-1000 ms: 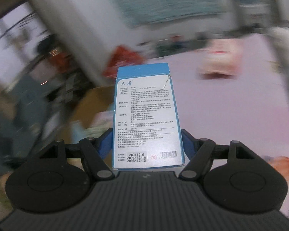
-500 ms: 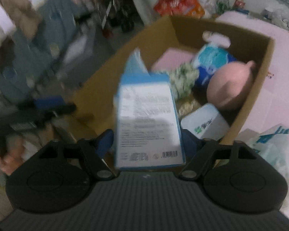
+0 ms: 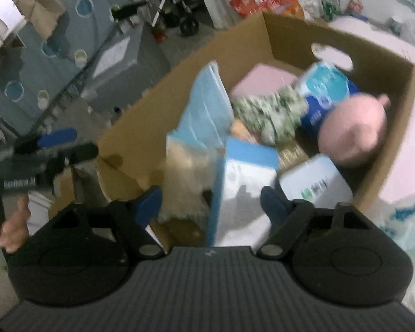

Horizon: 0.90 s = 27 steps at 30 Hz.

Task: Organize soft objects
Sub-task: 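Lower the medicine box into the box and open the right tool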

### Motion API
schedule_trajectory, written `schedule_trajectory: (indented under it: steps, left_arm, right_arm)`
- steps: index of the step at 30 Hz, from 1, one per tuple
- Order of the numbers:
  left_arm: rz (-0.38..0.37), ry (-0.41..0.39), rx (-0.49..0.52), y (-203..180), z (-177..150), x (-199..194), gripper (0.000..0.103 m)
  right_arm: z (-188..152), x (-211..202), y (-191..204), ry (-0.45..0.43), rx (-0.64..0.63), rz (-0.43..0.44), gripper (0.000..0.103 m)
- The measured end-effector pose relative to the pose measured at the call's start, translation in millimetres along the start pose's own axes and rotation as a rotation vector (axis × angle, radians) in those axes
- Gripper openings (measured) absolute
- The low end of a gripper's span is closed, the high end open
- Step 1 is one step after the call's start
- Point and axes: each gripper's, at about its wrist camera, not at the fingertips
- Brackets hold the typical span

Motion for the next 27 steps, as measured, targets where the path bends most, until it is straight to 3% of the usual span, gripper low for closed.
schedule_trajectory:
  steps: [2,4,9,13,15,20,25,27]
  left_arm:
    - [0.02,-0.028,-0.009,1.4,-4.8,-5.2,0.093]
    - [0.015,-0.033,-0.023,4.0,-7.0,-6.8,0.093]
    - [-0.008,-0.011,-0.077,16.6,-12.3,-6.1,0.093]
    - [-0.001,-0.011,-0.091,25.4,-18.4,-8.8,0.093]
    - [0.005,-0.013,-0.101,29.4,-20.2,-8.9,0.093]
    - [-0.004,-0.01,-0.128,37.1,-23.2,-7.0,0.093]
    - [-0.01,-0.013,-0.122,36.4,-25.0,-7.5,0.093]
    - [-0.012,-0.021,-0.116,33.4,-26.4,-9.7,0.094]
  right_arm:
    - [12.6,4.9,5.6,-0.018,-0.004,0.018,0.054]
    - [28.7,15.7,12.3,-0.021,-0.015,0.025,0.052]
    - [65.9,68.1,13.3,0.07,0.018,-0.032,0.053]
    - [68.1,97.8,25.3,0.148,-0.017,-0.011,0.057]
    - [66.7,98.0,33.2,0.129,-0.06,-0.006,0.059]
    - [65.4,88.9,25.9,0.146,-0.015,0.168,0.059]
    - [58.7,64.4,16.7,0.069,0.011,0.09,0.061]
    - [54.1,47.6,8.0,0.025,0.041,0.115,0.063]
Point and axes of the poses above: each gripper's, at about its wrist camera, not at the fingertips, and x roughly the way its jaws point, y to its left, z to its top, and after that the axes turned 12 degrees about y, right-handed
